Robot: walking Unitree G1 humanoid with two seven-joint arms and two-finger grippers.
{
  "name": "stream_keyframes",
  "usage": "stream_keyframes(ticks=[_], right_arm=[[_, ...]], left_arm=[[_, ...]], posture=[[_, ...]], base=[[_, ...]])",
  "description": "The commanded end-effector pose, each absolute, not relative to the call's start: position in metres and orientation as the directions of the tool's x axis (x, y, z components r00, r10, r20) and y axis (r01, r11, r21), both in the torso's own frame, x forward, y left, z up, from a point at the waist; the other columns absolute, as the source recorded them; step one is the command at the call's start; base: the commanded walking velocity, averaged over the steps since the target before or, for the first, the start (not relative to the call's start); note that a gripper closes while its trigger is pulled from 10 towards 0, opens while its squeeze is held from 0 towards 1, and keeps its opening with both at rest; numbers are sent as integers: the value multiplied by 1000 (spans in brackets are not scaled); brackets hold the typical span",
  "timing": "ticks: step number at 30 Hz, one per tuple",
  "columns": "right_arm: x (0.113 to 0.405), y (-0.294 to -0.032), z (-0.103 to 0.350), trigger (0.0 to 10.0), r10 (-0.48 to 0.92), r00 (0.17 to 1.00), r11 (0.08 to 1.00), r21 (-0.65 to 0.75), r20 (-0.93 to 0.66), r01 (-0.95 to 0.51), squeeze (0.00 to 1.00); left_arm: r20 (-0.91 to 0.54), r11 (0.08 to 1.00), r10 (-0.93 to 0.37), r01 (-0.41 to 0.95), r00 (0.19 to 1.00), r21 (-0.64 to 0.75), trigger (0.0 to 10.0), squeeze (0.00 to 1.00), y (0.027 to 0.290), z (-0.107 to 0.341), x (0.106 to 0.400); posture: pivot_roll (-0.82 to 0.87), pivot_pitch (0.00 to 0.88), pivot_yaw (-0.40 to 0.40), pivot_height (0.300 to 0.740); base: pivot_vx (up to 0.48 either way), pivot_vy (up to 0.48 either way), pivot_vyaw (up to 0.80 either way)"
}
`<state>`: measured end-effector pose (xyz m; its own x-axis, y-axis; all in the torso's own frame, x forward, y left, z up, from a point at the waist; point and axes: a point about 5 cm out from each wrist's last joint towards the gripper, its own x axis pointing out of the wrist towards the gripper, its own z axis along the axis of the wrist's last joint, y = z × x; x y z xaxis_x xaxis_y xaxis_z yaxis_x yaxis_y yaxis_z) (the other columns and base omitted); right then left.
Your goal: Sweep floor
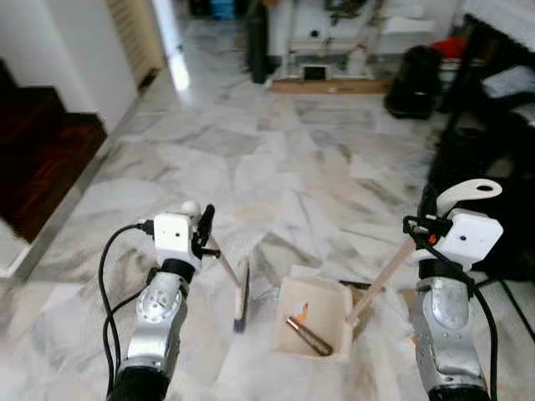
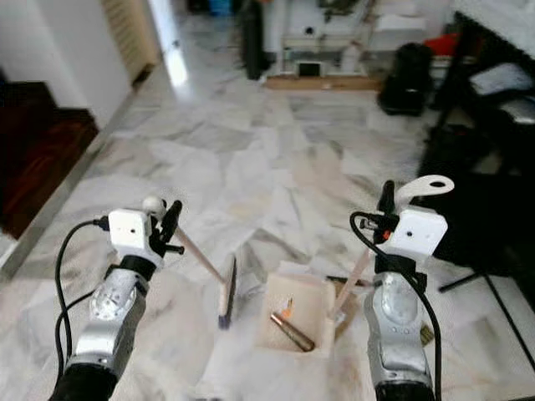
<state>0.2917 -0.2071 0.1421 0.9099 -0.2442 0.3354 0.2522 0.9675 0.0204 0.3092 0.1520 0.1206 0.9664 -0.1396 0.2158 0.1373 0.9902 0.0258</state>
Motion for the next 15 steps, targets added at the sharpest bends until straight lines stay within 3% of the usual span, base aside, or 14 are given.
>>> stream_keyframes(ticks=[1,6,15], right_arm=[[295,-205,155,10000,-246,885,968,53,394,245,0],[300,-198,157,10000,-256,879,966,80,403,245,0],[310,-180,162,10000,-189,896,982,86,401,168,0]], left_arm=[[291,990,-138,131,947,45,10000,0,153,141,312],[297,985,-170,154,940,76,10000,0,154,148,316],[295,994,-100,83,950,71,10000,0,163,144,313]], posture=[[39,11,84,740],[75,4,97,740],[65,22,74,740]], base=[[0,0,800],[0,0,800],[0,0,800]])
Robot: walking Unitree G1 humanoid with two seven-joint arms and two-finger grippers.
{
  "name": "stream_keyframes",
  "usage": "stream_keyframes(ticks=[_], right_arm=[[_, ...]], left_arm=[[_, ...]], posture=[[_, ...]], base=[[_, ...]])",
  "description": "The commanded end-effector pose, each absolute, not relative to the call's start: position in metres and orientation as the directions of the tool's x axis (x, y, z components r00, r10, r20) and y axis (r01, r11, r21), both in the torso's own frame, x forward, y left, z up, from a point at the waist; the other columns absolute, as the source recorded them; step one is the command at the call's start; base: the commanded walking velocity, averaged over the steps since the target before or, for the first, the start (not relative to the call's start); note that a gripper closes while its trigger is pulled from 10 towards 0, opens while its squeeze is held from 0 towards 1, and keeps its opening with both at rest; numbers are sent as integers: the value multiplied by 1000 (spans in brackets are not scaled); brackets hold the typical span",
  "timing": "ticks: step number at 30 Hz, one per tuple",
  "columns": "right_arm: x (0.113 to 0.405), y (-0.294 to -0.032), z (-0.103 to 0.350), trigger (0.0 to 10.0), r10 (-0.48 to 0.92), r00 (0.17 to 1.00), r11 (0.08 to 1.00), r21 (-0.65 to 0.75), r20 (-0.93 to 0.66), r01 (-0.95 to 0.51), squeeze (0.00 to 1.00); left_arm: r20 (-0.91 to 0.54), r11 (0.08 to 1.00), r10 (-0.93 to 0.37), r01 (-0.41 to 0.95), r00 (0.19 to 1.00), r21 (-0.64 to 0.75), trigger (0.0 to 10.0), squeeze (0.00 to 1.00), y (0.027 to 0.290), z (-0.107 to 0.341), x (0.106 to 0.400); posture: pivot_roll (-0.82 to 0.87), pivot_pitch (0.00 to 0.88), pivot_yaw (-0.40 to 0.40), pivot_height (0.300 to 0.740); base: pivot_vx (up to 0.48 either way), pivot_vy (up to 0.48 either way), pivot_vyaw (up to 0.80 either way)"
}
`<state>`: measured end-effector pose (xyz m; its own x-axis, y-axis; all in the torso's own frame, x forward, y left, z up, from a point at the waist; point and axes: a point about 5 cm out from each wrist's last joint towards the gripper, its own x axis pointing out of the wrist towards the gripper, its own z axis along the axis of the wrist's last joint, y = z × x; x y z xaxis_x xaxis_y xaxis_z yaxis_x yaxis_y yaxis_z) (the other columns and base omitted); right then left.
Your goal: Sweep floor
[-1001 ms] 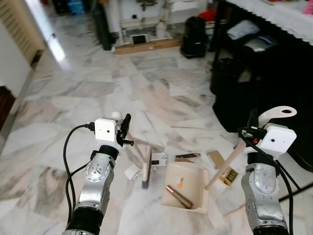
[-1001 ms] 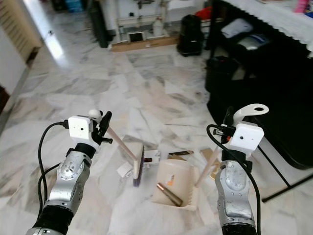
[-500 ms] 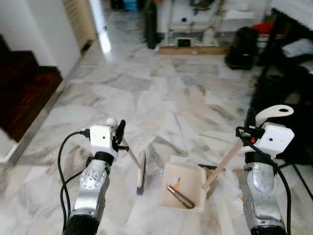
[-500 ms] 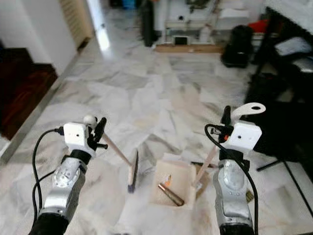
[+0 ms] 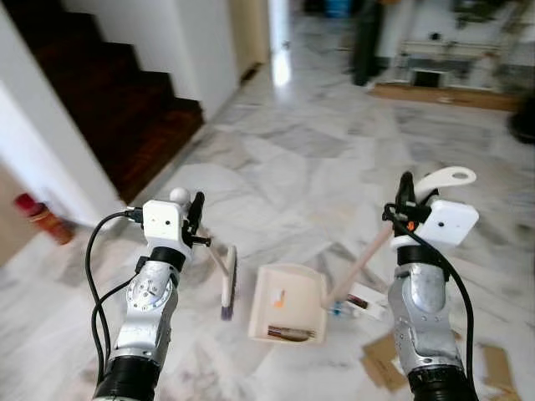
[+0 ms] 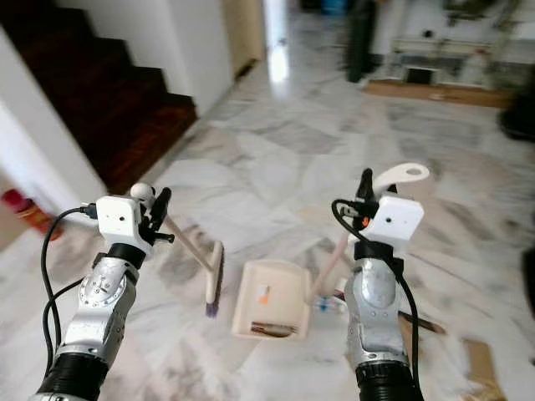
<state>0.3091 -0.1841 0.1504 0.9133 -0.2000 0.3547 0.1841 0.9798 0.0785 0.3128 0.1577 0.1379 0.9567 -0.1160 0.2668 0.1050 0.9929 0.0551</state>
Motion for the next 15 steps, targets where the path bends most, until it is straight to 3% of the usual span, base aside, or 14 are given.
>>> stream_keyframes(ticks=[1,15], right_arm=[[311,-181,162,10000,-190,896,982,87,401,170,0],[317,-188,166,10000,-164,898,986,59,407,153,0]], left_arm=[[291,994,-97,80,952,71,10000,0,163,144,314],[305,997,-71,62,950,39,10000,0,153,144,318]], posture=[[63,25,71,740],[49,0,23,740]], base=[[0,0,800],[0,0,800]])
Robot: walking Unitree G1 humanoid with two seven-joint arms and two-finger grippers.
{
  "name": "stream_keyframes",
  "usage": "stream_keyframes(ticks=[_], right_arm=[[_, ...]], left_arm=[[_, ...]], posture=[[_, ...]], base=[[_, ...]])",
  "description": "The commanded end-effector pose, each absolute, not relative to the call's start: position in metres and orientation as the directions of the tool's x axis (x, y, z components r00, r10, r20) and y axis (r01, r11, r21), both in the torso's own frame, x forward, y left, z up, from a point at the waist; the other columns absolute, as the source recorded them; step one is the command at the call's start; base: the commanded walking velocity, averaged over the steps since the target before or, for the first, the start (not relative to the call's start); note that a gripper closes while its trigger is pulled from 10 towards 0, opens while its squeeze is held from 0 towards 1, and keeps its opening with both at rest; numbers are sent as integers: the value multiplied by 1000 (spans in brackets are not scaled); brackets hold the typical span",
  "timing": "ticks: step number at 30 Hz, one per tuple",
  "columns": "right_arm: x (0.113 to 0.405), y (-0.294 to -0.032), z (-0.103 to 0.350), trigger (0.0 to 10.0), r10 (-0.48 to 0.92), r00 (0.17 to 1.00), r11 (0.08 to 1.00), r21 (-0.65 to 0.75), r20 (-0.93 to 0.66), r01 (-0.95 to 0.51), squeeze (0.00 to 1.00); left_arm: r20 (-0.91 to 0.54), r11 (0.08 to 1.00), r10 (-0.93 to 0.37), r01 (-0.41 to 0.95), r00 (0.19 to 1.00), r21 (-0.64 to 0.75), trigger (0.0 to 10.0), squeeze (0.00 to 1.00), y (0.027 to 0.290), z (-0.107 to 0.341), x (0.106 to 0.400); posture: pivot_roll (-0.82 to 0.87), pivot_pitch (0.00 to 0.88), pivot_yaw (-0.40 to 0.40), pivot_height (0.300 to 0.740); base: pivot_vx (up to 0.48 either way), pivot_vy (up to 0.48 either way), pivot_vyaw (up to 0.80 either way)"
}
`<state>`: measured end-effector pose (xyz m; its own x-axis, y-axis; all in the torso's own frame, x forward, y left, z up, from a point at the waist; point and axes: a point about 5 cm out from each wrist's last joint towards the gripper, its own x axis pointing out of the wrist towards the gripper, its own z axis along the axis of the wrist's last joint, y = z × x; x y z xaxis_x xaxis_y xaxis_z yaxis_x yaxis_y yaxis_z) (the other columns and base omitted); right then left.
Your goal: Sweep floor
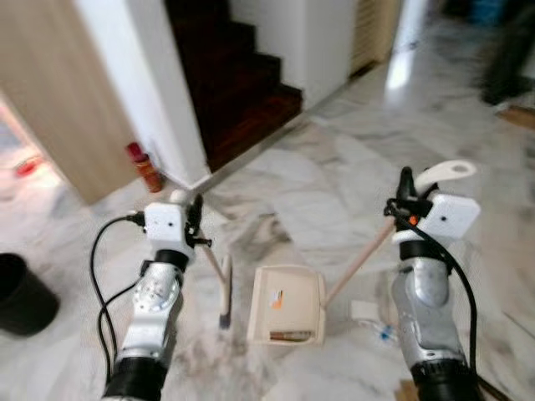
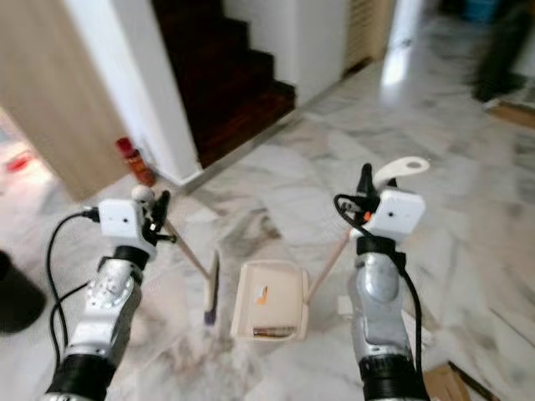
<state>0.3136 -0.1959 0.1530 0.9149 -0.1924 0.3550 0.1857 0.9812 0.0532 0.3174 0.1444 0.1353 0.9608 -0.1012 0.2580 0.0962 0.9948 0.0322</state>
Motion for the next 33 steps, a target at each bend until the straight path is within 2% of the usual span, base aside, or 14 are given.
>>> stream_keyframes(ticks=[1,14,33], right_arm=[[317,-189,166,10000,-165,898,986,58,408,154,0],[321,-187,164,10000,-156,905,988,68,396,140,0],[326,-176,162,10000,-123,917,992,78,381,101,0]], left_arm=[[305,997,-70,62,950,36,10000,0,153,143,318],[313,999,-47,38,949,34,10000,0,155,143,318],[305,999,-11,-1,952,40,10000,0,164,143,316]], posture=[[51,0,20,740],[68,5,14,740],[93,28,19,740]], base=[[0,0,800],[0,0,800],[0,0,0]])
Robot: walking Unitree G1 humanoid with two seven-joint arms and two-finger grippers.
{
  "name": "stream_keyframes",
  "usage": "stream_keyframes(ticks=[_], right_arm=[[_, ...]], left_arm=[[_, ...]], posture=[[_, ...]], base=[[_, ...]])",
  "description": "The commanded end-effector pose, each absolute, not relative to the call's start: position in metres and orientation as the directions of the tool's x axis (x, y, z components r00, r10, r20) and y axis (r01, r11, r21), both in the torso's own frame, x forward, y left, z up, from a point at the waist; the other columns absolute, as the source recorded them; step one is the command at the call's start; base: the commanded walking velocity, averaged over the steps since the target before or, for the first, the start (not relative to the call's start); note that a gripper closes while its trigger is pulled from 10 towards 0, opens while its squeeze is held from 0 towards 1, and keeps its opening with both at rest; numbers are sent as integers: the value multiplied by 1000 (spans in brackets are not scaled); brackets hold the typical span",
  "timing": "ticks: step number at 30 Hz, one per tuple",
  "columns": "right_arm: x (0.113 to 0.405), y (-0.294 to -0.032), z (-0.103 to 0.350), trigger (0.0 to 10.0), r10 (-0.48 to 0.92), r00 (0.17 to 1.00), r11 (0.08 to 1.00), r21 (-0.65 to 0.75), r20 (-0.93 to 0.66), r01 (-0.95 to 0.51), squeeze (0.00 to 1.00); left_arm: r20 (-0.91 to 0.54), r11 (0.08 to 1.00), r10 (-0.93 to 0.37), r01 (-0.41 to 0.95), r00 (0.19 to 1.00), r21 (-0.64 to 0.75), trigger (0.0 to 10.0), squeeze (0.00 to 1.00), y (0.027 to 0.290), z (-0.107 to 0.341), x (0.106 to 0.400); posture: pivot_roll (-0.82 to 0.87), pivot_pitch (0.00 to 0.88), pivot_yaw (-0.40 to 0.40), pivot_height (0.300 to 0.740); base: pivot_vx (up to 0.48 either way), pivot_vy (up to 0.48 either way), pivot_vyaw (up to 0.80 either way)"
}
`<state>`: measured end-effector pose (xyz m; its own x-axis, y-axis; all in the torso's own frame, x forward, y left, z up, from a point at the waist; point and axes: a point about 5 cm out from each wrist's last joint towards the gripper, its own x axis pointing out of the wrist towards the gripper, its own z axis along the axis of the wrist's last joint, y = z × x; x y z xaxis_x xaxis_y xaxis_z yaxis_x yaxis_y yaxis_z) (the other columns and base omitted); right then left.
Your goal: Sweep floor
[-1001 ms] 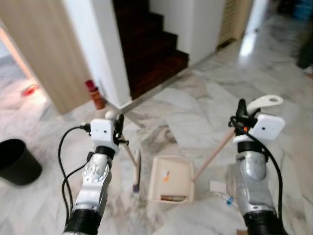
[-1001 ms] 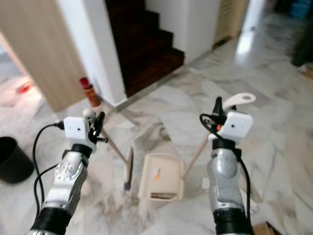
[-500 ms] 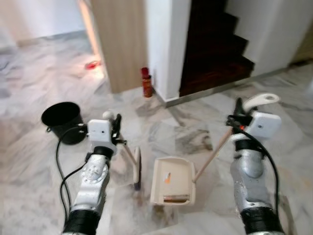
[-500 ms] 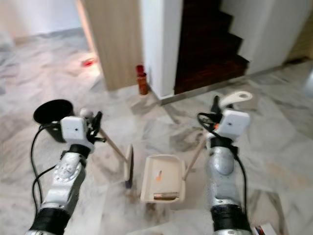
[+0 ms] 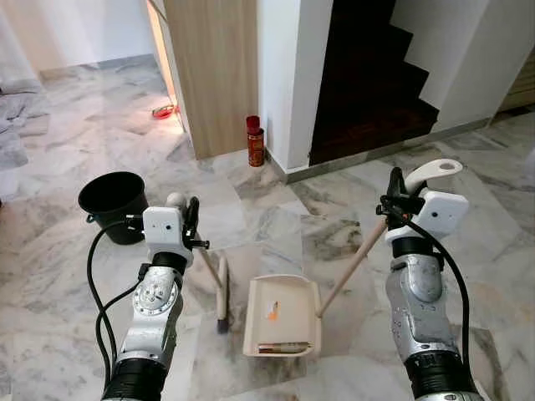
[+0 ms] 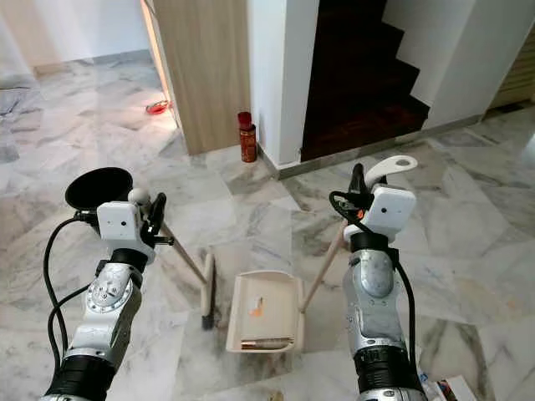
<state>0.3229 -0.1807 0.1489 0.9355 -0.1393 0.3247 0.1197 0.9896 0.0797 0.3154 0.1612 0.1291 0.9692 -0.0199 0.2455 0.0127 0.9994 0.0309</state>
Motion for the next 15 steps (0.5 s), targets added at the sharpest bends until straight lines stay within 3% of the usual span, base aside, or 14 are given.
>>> stream_keyframes(ticks=[1,15], right_arm=[[326,-176,163,10000,-119,914,992,77,389,97,0],[326,-172,160,10000,-108,918,993,82,381,83,0]], left_arm=[[304,999,-9,-4,953,42,10000,0,164,143,315],[298,998,-21,3,954,60,10000,0,165,143,315]], posture=[[93,33,21,740],[104,31,27,740]], base=[[0,0,0],[0,0,800]])
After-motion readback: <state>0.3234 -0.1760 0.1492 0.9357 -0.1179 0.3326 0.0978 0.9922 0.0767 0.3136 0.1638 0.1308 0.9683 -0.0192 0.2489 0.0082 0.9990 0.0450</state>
